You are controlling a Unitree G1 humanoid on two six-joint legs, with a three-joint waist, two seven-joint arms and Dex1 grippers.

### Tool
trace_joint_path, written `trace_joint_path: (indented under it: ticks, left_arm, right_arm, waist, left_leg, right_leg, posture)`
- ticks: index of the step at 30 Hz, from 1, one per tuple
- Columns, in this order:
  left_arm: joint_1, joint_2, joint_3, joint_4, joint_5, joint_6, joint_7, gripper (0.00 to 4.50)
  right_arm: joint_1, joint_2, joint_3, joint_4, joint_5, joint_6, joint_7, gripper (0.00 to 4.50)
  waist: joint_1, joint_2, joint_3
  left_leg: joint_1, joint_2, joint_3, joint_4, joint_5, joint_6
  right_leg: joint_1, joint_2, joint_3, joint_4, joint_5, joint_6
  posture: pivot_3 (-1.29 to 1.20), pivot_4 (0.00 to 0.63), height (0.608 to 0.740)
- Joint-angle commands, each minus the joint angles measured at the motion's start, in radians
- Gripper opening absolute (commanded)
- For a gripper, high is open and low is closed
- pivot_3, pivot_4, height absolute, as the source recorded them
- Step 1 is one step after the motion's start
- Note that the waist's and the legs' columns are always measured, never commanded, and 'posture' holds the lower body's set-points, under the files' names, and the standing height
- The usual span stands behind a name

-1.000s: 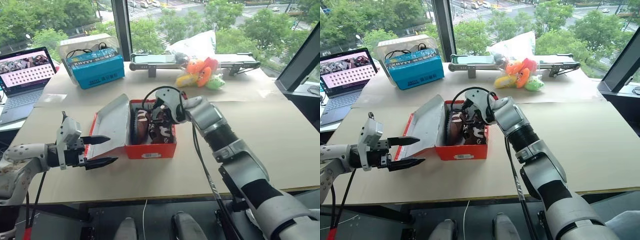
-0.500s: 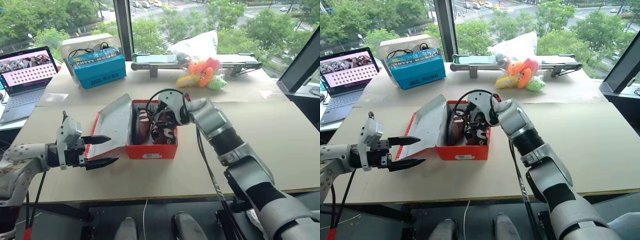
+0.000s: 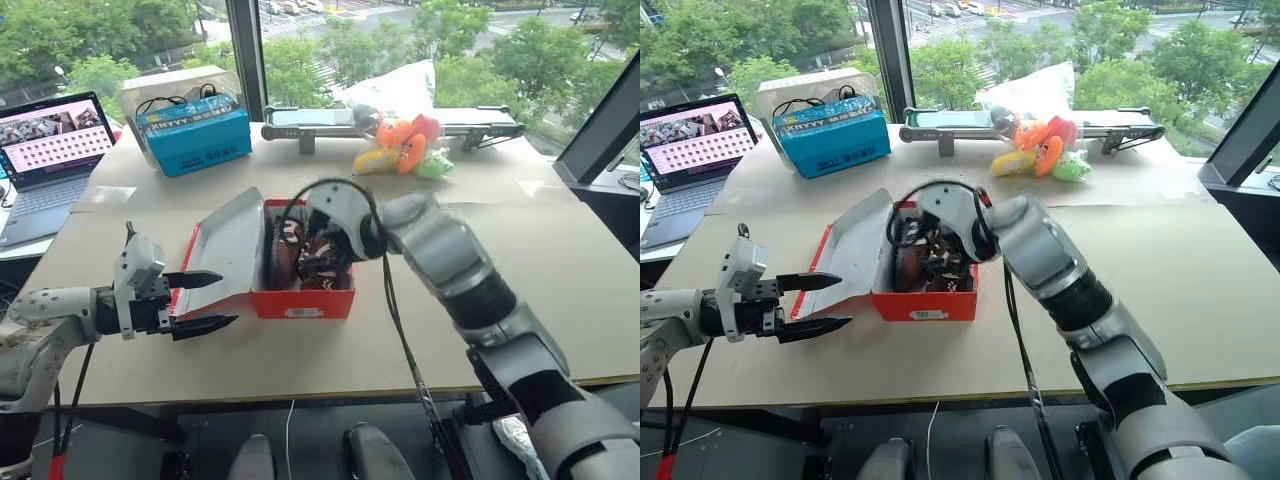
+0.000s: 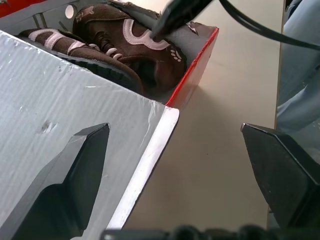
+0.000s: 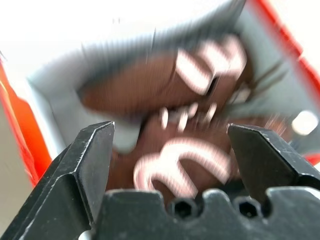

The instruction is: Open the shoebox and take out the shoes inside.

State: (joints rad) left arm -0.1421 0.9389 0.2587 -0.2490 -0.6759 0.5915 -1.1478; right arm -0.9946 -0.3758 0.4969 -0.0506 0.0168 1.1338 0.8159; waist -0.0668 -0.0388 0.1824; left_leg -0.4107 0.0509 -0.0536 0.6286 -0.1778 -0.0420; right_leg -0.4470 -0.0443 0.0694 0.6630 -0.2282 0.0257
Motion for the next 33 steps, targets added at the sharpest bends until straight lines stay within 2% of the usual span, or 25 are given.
trace_joint_path:
  ticks: [1, 9, 13, 19, 25, 28, 33]
  left_arm:
    - [-0.005, 0.002, 0.025, -0.025, -0.019, 0.001, 0.002, 4.50]
    - [0.004, 0.004, 0.032, -0.030, -0.020, 0.003, 0.004, 4.50]
    - [-0.005, 0.002, 0.024, -0.024, -0.019, 0.003, 0.002, 4.50]
    - [-0.020, -0.002, 0.008, -0.014, -0.014, -0.001, -0.001, 4.50]
    - [-0.022, -0.012, 0.001, -0.018, -0.013, 0.001, 0.003, 4.50]
    - [-0.022, -0.015, 0.002, -0.020, -0.014, 0.002, 0.004, 4.50]
    - [-0.019, -0.020, 0.003, -0.025, -0.012, 0.002, 0.009, 4.50]
  right_arm:
    - [-0.010, -0.025, -0.017, -0.015, -0.015, -0.020, -0.033, 4.22]
    - [0.018, -0.015, -0.070, -0.067, 0.010, 0.065, -0.106, 4.22]
    - [0.031, -0.013, -0.032, -0.035, 0.000, 0.036, -0.121, 4.22]
    - [0.041, -0.001, 0.075, 0.091, -0.021, -0.076, -0.088, 4.22]
    - [0.022, 0.035, 0.159, 0.317, -0.054, -0.208, -0.014, 4.22]
    - [0.019, 0.049, 0.182, 0.393, -0.072, -0.252, 0.031, 4.22]
    - [0.013, 0.076, 0.175, 0.485, -0.097, -0.289, 0.071, 4.22]
  waist:
    - [-0.001, 0.000, 0.000]
    - [0.002, 0.000, 0.000]
    - [0.002, 0.000, 0.000]
    - [0.000, -0.001, 0.000]
    - [-0.007, -0.007, -0.005]
    - [-0.006, -0.008, -0.008]
    - [-0.004, -0.014, -0.018]
  left_leg:
    - [0.000, 0.000, 0.000, 0.000, 0.000, 0.000]
    - [0.000, 0.000, 0.000, 0.000, 0.000, 0.000]
    - [0.000, 0.000, 0.000, 0.000, 0.000, 0.000]
    - [0.003, 0.000, 0.000, 0.000, 0.000, 0.000]
    - [0.016, 0.000, 0.000, 0.000, 0.000, 0.000]
    - [0.027, 0.001, 0.000, -0.001, 0.000, 0.000]
    - [0.030, 0.001, 0.000, -0.002, -0.001, -0.001]
  right_leg:
    - [0.000, 0.000, 0.000, 0.000, 0.000, 0.000]
    - [0.000, 0.000, 0.000, 0.000, 0.000, 0.000]
    - [0.000, 0.000, 0.000, 0.000, 0.000, 0.000]
    - [0.003, 0.000, 0.000, 0.000, 0.000, 0.000]
    - [0.015, 0.000, 0.000, -0.001, -0.003, -0.004]
    - [0.025, 0.000, 0.000, -0.001, -0.005, -0.008]
    - [0.026, 0.000, 0.000, -0.002, -0.006, -0.009]
  posture:
    - [0.00, 0.150, 0.701]
    - [0.00, 0.150, 0.701]
    - [0.00, 0.150, 0.701]
    - [0.00, 0.150, 0.701]
    - [0.00, 0.150, 0.701]
    - [0.00, 0.150, 0.701]
    - [0.00, 0.150, 0.701]
